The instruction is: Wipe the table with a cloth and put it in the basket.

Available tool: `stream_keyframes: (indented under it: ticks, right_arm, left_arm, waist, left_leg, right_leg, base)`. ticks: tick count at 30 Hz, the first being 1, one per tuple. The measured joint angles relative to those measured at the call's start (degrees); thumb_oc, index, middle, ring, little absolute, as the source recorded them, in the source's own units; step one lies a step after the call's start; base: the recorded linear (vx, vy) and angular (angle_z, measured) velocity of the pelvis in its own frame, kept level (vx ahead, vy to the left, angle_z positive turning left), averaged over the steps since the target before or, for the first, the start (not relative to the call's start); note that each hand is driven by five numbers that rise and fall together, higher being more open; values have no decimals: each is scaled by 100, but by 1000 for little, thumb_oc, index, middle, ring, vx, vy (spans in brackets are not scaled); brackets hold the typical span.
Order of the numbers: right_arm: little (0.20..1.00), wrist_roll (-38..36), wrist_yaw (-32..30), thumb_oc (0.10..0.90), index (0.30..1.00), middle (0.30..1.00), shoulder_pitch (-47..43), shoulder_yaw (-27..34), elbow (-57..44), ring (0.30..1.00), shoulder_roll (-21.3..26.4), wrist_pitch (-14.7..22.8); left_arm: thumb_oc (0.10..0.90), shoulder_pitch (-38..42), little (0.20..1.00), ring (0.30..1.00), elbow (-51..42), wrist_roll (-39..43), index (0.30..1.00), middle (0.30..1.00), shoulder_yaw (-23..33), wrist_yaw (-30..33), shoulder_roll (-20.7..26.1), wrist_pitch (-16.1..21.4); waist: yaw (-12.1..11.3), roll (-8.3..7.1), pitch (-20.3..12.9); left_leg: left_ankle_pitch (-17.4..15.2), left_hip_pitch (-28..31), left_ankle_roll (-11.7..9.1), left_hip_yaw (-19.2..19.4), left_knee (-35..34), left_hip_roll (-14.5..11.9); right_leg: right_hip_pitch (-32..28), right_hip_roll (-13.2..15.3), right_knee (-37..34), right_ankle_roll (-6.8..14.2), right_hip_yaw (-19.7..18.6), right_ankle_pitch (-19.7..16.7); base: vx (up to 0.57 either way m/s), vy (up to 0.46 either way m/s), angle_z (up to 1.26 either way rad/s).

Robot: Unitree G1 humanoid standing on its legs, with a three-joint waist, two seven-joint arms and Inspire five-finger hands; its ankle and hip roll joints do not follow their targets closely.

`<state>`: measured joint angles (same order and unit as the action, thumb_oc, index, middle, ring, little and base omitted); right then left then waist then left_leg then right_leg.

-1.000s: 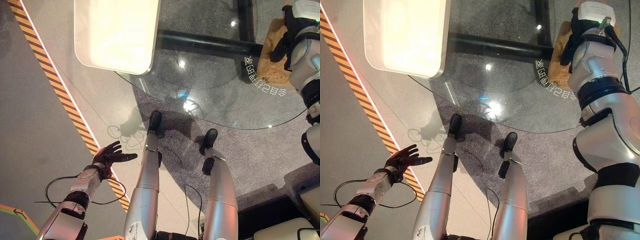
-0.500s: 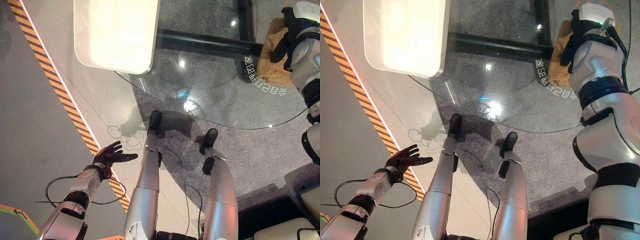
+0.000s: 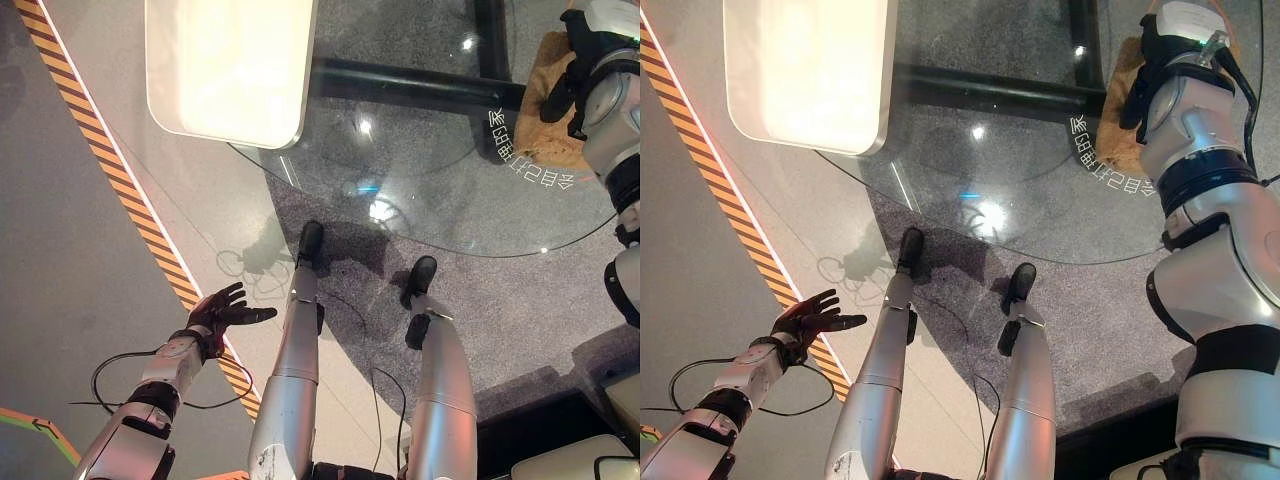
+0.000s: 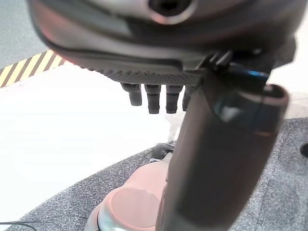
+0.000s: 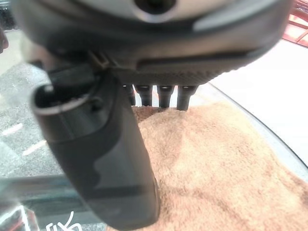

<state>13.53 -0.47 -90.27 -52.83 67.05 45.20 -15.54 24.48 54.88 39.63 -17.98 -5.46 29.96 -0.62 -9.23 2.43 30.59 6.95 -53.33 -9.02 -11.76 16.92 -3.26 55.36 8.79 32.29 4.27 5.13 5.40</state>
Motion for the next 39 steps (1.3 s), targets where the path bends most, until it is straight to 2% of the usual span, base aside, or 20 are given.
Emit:
stream_keyframes:
  ticks: [39]
  right_arm:
    - [200,2,31,100,300,300,-51,0,4,300,7,-4]
  left_arm:
    - [800,0,900,900,-12,3,900,900,-37,-8,0,-13]
  waist:
    - [-1,28,-11]
  left_leg:
    - [1,-10,0,1,3,0]
  right_leg:
    - [4,-1,-6,2,0,0]
  base:
    - [0,0,0]
